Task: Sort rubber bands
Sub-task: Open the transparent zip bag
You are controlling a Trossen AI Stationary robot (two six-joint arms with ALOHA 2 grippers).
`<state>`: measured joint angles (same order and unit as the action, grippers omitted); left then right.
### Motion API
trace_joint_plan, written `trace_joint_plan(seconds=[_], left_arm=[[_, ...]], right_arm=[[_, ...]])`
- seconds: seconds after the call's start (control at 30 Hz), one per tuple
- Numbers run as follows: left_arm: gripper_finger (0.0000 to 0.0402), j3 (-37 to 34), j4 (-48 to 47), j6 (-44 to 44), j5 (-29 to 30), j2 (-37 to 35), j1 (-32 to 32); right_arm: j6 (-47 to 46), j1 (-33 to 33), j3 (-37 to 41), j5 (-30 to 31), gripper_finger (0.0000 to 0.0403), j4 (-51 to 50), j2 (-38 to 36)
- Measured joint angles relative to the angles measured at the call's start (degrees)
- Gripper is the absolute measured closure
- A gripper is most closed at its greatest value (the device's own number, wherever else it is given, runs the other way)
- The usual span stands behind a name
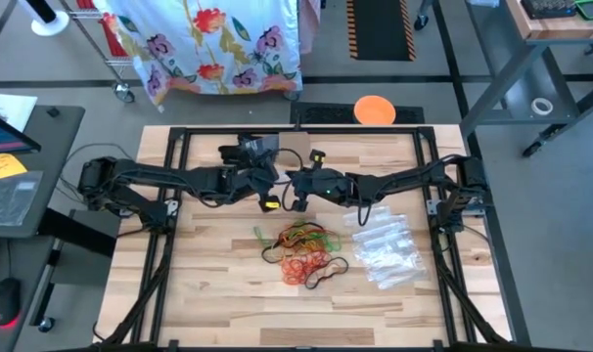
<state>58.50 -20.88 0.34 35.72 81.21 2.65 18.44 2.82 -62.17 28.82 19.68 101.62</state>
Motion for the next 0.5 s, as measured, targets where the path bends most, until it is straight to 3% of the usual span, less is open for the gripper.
trace_joint_plan(seconds=[0.33,0.5], left_arm=[[0.0401,0.0,1.7,-1.9,-8.8,0.0,0.0],[0.0401,0.0,1.9,-1.9,-7.2,0.0,0.0]], right_arm=[[-2.0,-0.2,0.0,-1.0,0.0403,2.6,0.0],[-2.5,-0.6,0.0,-4.7,0.0402,2.3,0.0]])
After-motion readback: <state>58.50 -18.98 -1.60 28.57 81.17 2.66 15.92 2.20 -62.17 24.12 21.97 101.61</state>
